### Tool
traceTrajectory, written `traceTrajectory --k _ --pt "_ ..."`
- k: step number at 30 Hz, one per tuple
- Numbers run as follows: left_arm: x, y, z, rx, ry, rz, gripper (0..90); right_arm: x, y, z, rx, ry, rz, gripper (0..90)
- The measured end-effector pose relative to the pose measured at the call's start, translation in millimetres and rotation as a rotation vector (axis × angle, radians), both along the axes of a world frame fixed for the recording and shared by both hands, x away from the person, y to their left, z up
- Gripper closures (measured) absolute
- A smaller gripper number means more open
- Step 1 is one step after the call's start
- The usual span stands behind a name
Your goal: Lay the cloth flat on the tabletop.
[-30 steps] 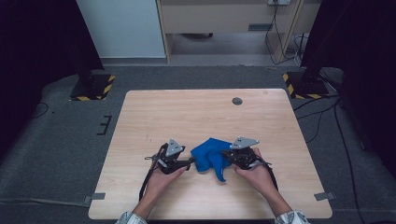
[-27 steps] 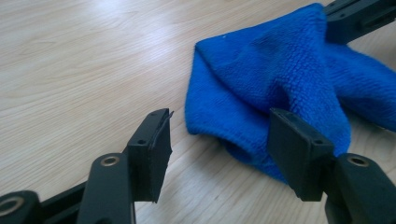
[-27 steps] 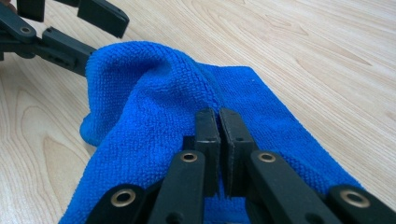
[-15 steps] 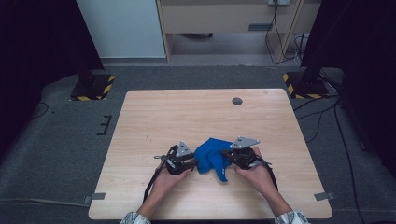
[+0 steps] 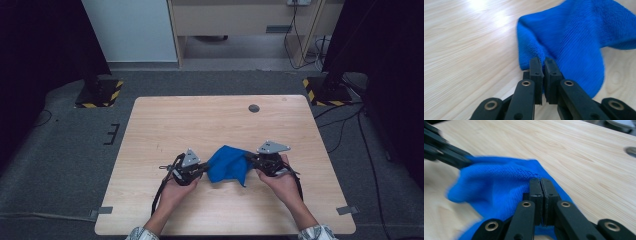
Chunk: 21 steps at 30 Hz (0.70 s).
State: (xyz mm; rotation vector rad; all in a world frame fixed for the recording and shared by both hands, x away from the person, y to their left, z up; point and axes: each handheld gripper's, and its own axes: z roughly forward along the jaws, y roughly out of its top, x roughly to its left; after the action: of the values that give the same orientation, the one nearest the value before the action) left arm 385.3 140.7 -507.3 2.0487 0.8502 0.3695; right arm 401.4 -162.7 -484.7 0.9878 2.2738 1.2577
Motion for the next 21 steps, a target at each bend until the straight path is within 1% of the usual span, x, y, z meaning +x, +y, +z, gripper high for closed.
traceTrajectory --k 3,6,10,11,12,13,15,17,18,19,20,21 --pt "4.7 5.7 -3.3 0.008 0.012 0.029 86.1 6.8 -9.6 -7.9 -0.028 0.024 -0.041 88.6" --pt "8.6 7.5 -5.9 0.017 0.021 0.041 86.1 12.9 -12.8 -16.9 -0.061 0.055 -0.067 88.7" --pt "14.0 7.7 -11.2 0.034 0.041 0.057 86.1 21.0 -14.9 -27.5 -0.097 0.08 -0.085 88.7" --pt "14.0 7.7 -11.2 0.034 0.041 0.057 86.2 21.0 -14.9 -27.5 -0.097 0.08 -0.085 88.7" --pt "16.1 8.1 -14.0 0.046 0.052 0.064 86.2 22.8 -15.6 -28.9 -0.103 0.083 -0.09 88.7" --pt "16.8 8.3 -14.9 0.047 0.053 0.067 86.3 28.0 -18.3 -32.5 -0.109 0.095 -0.108 88.8" --pt "18.2 9.4 -15.9 0.051 0.056 0.082 86.6 32.1 -20.5 -35.3 -0.113 0.102 -0.126 88.8" --pt "19.5 11.1 -15.7 0.045 0.055 0.096 86.9 35.7 -22.9 -37.2 -0.115 0.107 -0.139 88.8" --pt "19.9 11.5 -15.9 0.047 0.056 0.097 87.0 37.2 -24.1 -37.6 -0.116 0.108 -0.144 88.8" --pt "20.5 11.7 -16.9 0.061 0.057 0.102 87.0 37.8 -24.4 -38.0 -0.112 0.113 -0.147 88.8" --pt "21.1 12.3 -18.0 0.066 0.061 0.102 87.0 38.8 -25.1 -38.7 -0.113 0.116 -0.152 88.7" --pt "21.2 12.7 -18.7 0.059 0.06 0.099 86.8 39.6 -25.6 -39.5 -0.112 0.119 -0.152 88.7"
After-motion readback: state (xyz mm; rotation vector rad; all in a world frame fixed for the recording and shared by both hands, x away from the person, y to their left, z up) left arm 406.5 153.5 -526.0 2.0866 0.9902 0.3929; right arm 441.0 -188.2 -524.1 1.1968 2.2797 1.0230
